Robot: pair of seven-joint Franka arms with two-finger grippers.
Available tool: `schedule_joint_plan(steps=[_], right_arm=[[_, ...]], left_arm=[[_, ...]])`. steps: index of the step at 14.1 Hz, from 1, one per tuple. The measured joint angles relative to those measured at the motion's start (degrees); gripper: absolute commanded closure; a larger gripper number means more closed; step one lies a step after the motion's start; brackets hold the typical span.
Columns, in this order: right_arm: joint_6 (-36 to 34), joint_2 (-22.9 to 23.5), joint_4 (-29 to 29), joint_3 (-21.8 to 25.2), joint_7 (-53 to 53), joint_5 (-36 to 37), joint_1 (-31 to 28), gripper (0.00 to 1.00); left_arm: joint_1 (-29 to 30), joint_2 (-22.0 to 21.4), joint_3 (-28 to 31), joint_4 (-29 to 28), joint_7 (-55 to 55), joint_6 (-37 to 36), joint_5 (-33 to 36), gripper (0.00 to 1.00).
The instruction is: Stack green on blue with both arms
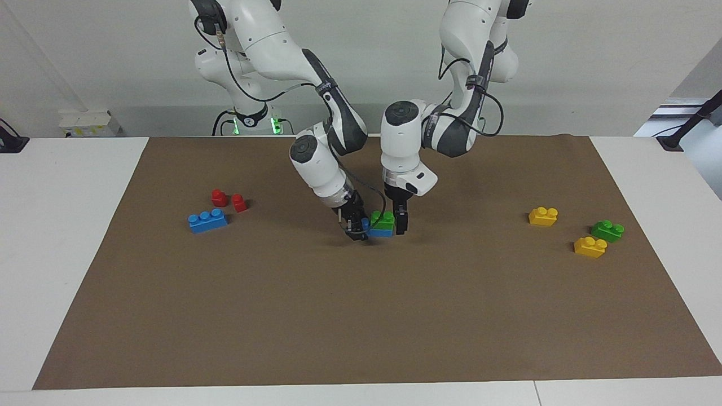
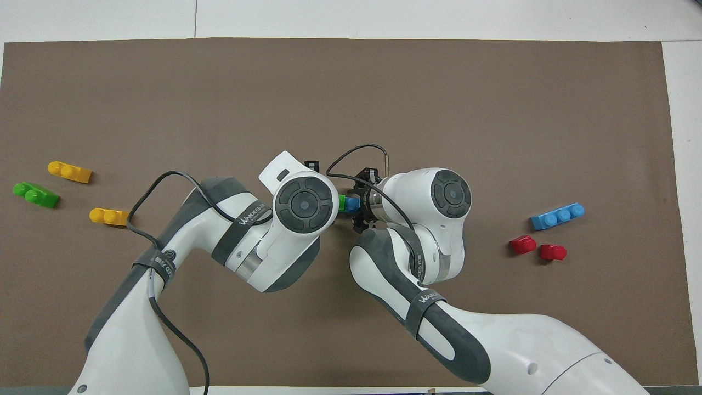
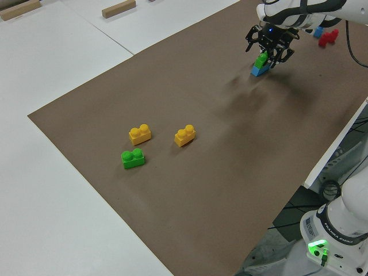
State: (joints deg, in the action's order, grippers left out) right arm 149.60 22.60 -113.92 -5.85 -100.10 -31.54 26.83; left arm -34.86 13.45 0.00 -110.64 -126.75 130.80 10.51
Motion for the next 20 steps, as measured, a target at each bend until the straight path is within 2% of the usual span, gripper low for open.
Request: schedule_joint_plan(steps=[4, 5, 7, 12, 14, 17, 20], right_arm=[[-3.6, -0.5, 0.9, 0.2, 0.5, 0.0, -3.9, 0.04], [-5.6, -1.0, 1.1, 0.3, 1.9, 0.0, -5.4, 0.0], [-10.9, -2.6, 1.5, 0.4, 7.6, 0.0, -9.1, 0.0], [-27.9, -11.2, 2.4, 0.9, 33.3, 1.7, -20.3, 0.0], [-35.1, -14.4, 4.1, 1.0, 39.7, 6.7, -23.8, 0.0], [-46.4, -17.4, 9.9, 1.1, 52.3, 14.6, -27.3, 0.0], [-52.8, -21.3, 13.3, 1.1, 68.1, 20.1, -29.5, 0.0]], left_arm=[[6.0, -3.6, 0.2, 0.1, 9.6, -2.6, 0.0, 0.0], [7.5, -4.2, 0.3, 0.0, 12.1, -2.8, 0.0, 0.0], [10.8, -4.7, 0.3, 0.1, 19.7, -3.0, 0.1, 0.0], [18.6, -5.9, 0.3, 0.5, 42.5, -4.6, 0.1, 0.0], [20.4, -5.9, 0.3, 1.4, 51.3, -6.0, 0.1, 0.0], [22.6, -6.0, 0.3, 3.4, 66.8, -9.6, 0.0, 0.0], [25.3, -6.0, 0.3, 5.8, 84.4, -13.5, -2.9, 0.0]])
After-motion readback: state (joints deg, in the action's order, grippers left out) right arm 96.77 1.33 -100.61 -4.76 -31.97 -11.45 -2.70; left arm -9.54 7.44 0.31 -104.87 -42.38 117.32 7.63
